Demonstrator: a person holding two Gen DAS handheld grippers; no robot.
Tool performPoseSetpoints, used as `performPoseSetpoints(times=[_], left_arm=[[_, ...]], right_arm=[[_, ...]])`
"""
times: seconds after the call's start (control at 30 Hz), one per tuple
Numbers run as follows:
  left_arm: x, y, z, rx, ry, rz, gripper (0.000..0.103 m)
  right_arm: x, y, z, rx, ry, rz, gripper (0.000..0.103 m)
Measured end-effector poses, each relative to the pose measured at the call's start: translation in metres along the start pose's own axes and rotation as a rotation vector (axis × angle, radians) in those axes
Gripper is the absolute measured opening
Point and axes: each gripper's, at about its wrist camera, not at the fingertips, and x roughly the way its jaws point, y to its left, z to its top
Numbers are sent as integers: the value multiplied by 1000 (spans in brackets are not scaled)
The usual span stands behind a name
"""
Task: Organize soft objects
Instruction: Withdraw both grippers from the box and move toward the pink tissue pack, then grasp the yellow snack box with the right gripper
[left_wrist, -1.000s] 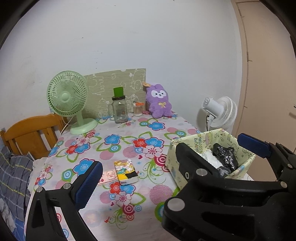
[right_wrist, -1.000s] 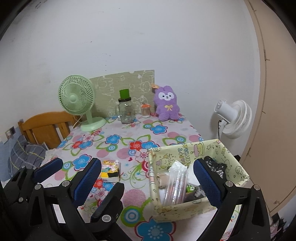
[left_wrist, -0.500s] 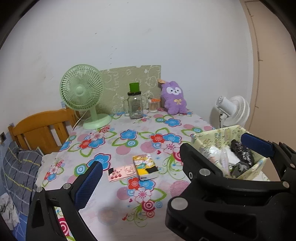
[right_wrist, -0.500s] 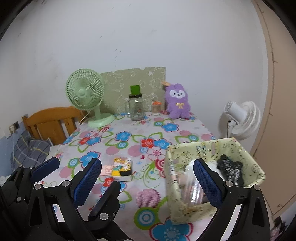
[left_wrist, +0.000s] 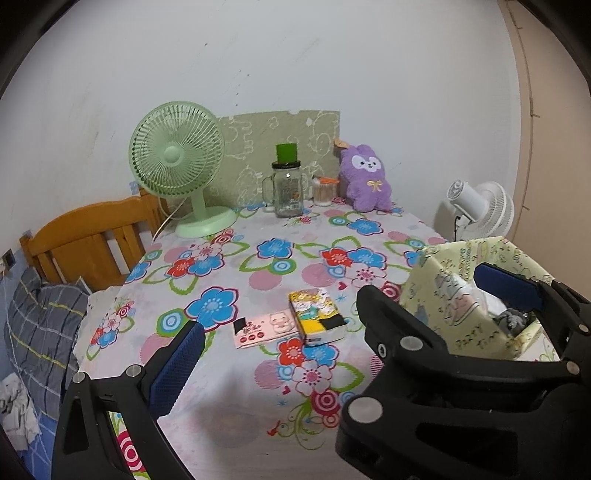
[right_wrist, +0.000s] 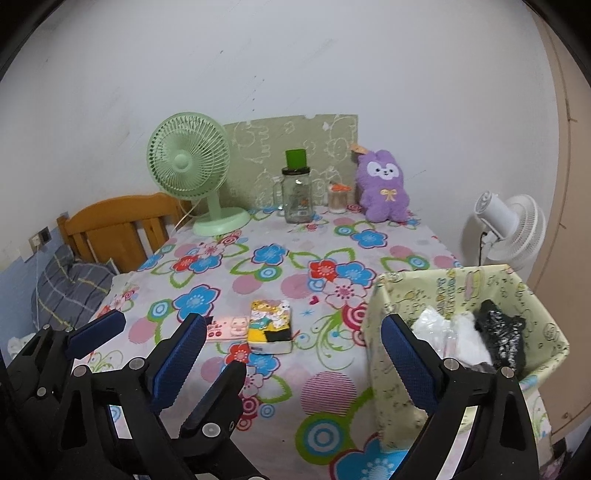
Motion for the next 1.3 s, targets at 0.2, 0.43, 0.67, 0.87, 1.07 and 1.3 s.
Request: performPoseSetpoints(times=[0.2,0.43,0.67,0.87,1.07,1.3], left_arm=[[12,12,-3,-15,26,20,103],[26,23,-6,-22,55,28,103],[42,32,-8,-25,89,47,103],[62,39,-10,-26,133,67,103],[80,43,-12,-18,173,87,103],[100,46,-11,14,220,79,103]], right_arm=[[16,10,0,-13,25,15,96],[33,17,-2,-22,53,38,94],[51,23,-6,-28,79,55,92],[73,26,-9,-20,117,64,89],[94,27,-10,-23,151,61,87],[113,28,-11,-24,179,57,83]])
